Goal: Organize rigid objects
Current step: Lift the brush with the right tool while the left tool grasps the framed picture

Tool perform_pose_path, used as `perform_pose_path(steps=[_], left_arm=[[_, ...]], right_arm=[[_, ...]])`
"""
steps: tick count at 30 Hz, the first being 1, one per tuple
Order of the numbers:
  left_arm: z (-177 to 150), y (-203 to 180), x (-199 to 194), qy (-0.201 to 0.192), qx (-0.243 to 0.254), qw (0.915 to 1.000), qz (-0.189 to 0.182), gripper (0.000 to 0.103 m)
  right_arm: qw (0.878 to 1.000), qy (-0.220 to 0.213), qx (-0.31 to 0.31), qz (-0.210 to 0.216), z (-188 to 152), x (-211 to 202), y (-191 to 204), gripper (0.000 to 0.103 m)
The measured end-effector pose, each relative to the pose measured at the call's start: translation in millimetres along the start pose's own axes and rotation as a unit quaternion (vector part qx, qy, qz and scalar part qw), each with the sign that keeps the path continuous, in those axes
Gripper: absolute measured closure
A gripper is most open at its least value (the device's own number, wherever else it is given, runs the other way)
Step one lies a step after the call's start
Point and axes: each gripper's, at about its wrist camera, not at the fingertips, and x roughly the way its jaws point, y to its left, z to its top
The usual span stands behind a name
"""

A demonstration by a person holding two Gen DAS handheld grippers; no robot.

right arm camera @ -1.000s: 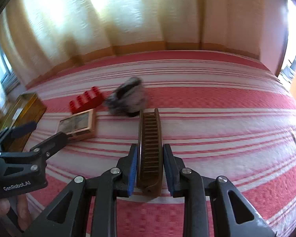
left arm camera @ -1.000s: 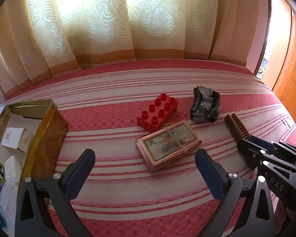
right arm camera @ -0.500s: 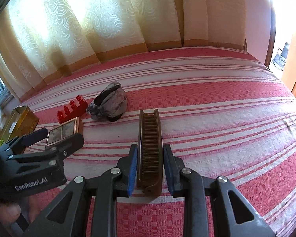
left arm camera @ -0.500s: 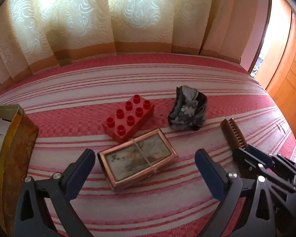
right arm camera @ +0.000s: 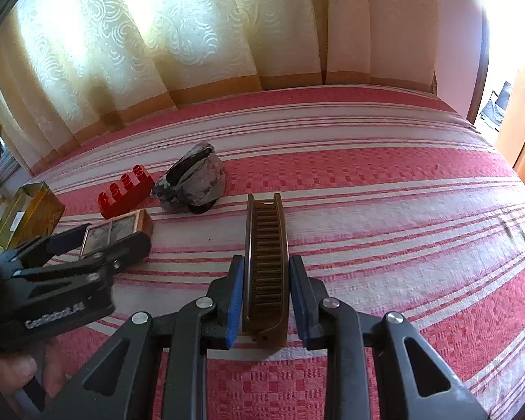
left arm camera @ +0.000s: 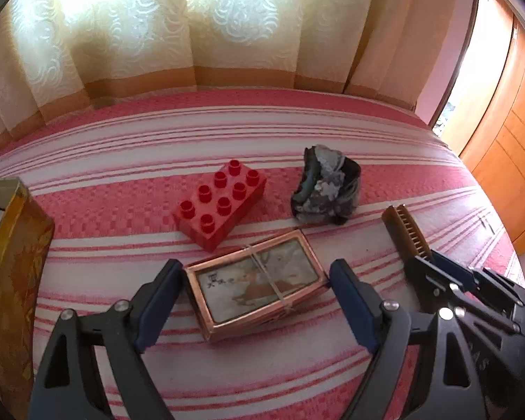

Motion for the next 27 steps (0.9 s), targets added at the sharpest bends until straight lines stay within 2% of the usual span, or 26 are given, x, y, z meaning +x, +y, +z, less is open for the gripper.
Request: perform_pose_path(steps=[7, 15, 22, 27], left_arm=[[-16, 10, -24, -0.030, 0.012, 0.9992, 0.025, 0.017], [-29, 23, -43, -0.054, 0.003, 0.9979, 0.036, 0.017], [-38, 39, -54, -0.067, -0.017, 0.9969, 0.039, 0.017], [-44, 44, -63, -0.078, -0.017, 0.9957, 0.046, 0.017]], right_arm=[[1.000, -0.030, -0.004, 0.002, -2, -11, 4, 0.075], [0.998, -0.068, -0.004, 0.007, -6, -26, 10, 0.076], [0.998, -0.066, -0.014, 0.014, -10, -29, 23, 0.076], [0.996, -0.084, -0.018, 0.020, -14, -38, 29, 0.076]])
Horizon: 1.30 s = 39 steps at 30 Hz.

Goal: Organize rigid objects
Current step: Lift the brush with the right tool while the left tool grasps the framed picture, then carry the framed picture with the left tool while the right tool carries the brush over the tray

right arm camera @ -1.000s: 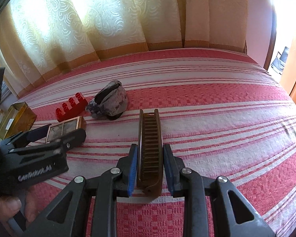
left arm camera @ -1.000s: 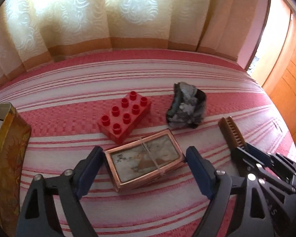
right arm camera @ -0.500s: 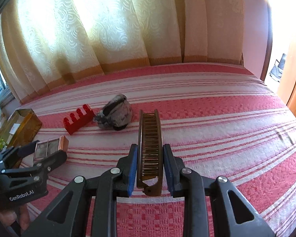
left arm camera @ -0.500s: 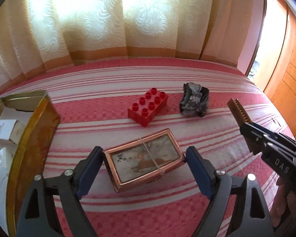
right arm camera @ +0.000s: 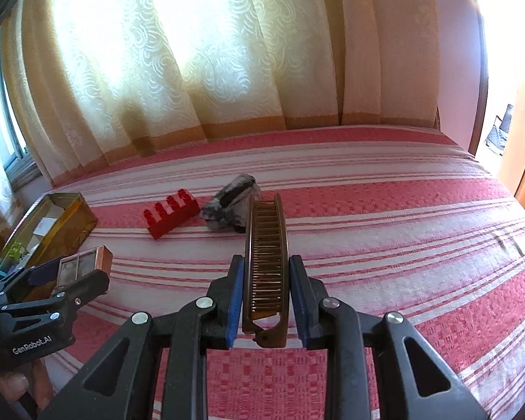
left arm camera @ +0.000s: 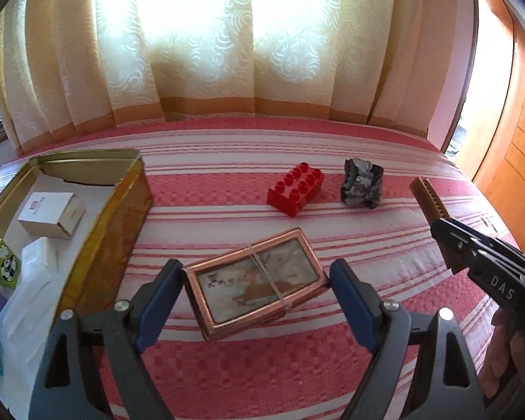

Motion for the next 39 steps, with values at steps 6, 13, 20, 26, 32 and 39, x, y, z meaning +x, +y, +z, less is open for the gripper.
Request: perform_pose_path(steps=[6, 13, 20, 26, 32, 39], left_arm=[[-3, 9, -9, -0.012, -0.007, 0.9999, 0.005, 0.017], [-6, 7, -23, -0.041, 0.000, 0.9990, 0.018, 0.017], [-7, 9, -31, -0.058, 0.000, 0.9980, 0.024, 0.017], [-11, 9, -39, -0.073, 0.001, 0.9970, 0.026, 0.017], [-13, 7, -44, -0.080, 0.007, 0.9963, 0.029, 0.017], [-16, 12, -51, -0.090, -0.002, 0.9955, 0.031, 0.017]], right_arm=[[1.000, -0.003, -0.009, 0.012, -3, -4, 12, 0.076], [1.000, -0.010, -0.010, 0.013, -6, -7, 15, 0.076], [1.000, -0.016, -0.010, 0.014, -8, -11, 19, 0.075], [1.000, -0.020, -0.016, 0.010, -9, -15, 26, 0.076], [0.999, -0.021, -0.020, 0.014, -10, -17, 33, 0.075], [0.999, -0.025, -0.026, 0.019, -12, -21, 41, 0.075]])
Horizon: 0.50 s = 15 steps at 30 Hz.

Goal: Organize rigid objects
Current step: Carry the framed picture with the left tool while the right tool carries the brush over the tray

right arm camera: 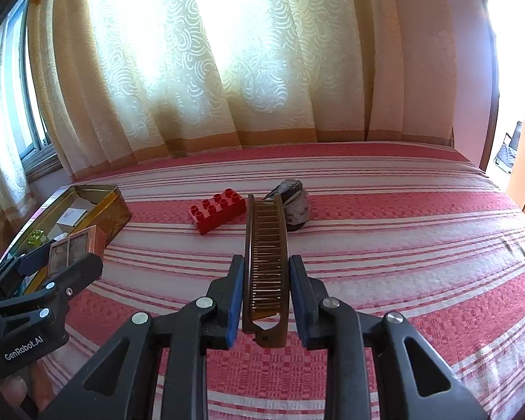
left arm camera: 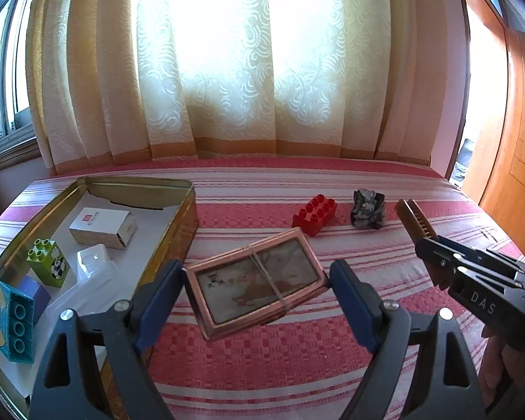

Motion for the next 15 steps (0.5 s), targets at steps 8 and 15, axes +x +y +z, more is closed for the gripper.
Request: perform_pose_path(steps=[8, 15], left_arm=[[-2, 4, -7, -0.010, -0.003, 0.9999, 0.004, 0.017], [-3, 6, -13, -0.014, -0.003, 0.9999, 0.004, 0.017]], right_arm=[[1.000, -0.010, -0.009, 0.008, -3, -6, 10, 0.075], [1.000, -0.013, -0.012, 0.016, -5, -8, 17, 0.075]])
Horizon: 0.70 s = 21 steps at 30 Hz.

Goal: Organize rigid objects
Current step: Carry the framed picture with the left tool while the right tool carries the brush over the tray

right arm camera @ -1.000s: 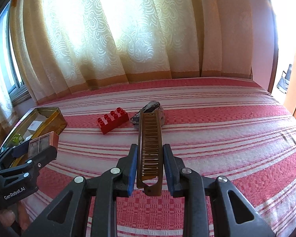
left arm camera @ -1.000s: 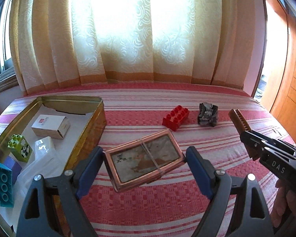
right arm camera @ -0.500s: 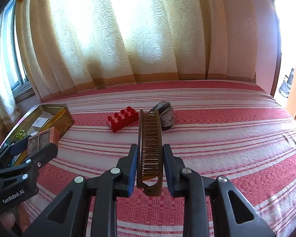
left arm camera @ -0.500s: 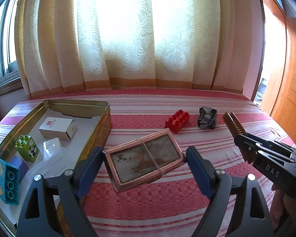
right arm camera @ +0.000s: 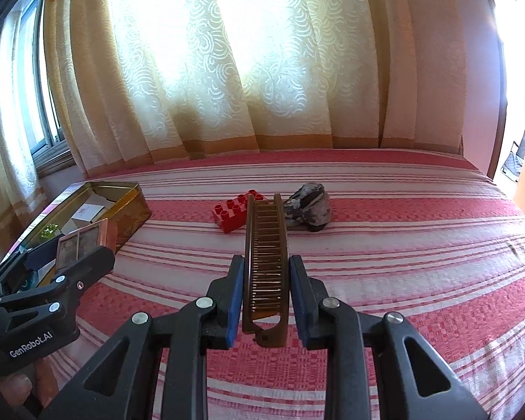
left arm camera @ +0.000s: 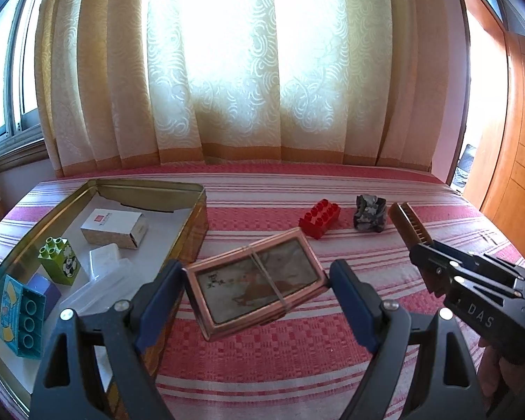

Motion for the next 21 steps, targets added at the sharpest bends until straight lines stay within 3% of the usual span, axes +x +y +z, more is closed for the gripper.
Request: perform_pose_path(steps=[21], left_arm=[[-4, 10, -14, -0.025, -0.010, 0.9996, 0.012, 0.017]], right_arm=[[1.000, -0.005, -0.015, 0.022, -5, -5, 27, 0.075]])
